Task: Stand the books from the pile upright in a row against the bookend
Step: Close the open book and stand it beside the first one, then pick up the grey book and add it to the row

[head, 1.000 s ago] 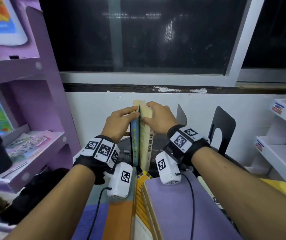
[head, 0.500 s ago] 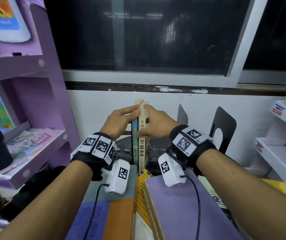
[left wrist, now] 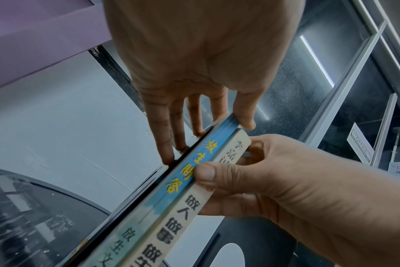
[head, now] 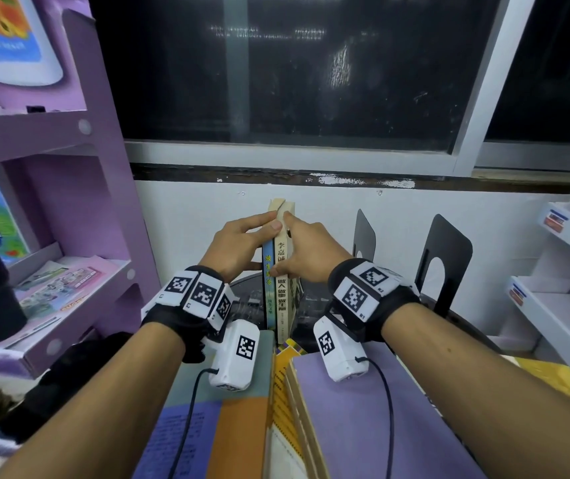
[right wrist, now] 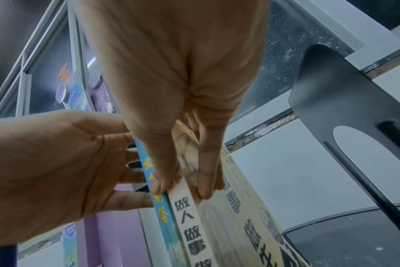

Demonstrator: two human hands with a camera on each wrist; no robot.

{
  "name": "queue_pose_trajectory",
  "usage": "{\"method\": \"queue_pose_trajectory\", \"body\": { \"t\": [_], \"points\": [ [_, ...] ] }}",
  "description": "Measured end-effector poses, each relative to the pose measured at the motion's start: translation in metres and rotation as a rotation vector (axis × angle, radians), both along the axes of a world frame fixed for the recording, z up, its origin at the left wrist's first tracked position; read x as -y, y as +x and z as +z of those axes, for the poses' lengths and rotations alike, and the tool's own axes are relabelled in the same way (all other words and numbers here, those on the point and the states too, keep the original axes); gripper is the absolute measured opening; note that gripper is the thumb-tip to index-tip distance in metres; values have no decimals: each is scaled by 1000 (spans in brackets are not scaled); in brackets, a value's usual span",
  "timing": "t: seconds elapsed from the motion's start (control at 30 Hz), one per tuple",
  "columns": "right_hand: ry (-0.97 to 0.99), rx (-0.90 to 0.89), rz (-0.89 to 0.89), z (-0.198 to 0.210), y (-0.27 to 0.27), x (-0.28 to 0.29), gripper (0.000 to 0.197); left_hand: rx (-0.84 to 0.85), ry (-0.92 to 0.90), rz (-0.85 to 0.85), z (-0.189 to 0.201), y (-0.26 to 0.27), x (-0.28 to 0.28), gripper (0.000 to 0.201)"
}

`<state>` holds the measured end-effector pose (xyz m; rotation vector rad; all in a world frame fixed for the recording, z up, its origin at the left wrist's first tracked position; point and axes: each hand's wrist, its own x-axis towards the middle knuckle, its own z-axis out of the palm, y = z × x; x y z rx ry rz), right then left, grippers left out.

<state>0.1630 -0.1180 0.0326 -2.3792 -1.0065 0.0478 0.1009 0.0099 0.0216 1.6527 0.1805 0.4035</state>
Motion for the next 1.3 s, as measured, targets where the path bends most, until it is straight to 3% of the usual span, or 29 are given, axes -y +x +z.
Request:
{"method": "queue_pose_trajectory", "body": {
  "t": [0.4,0.7,0.87,1.23,1.3],
  "points": [
    [4,-119,-11,9,-7,10,80,-42,66,-33,7,-13,6,30],
    [-51,-119,-98,19,-34,31,84,-213,241,35,8,-56,-4,43],
    [-88,-98,-157,25,-61,44,71,-329,277,106,2,-92,-19,38],
    [-283,-180,-35,5,-129,35,84,-599,407,146,-15,-154,-18,45],
    [-314,-181,-32,-1,-136,29,86,-621,430,113,-16,-159,-13,34]
  ]
}}
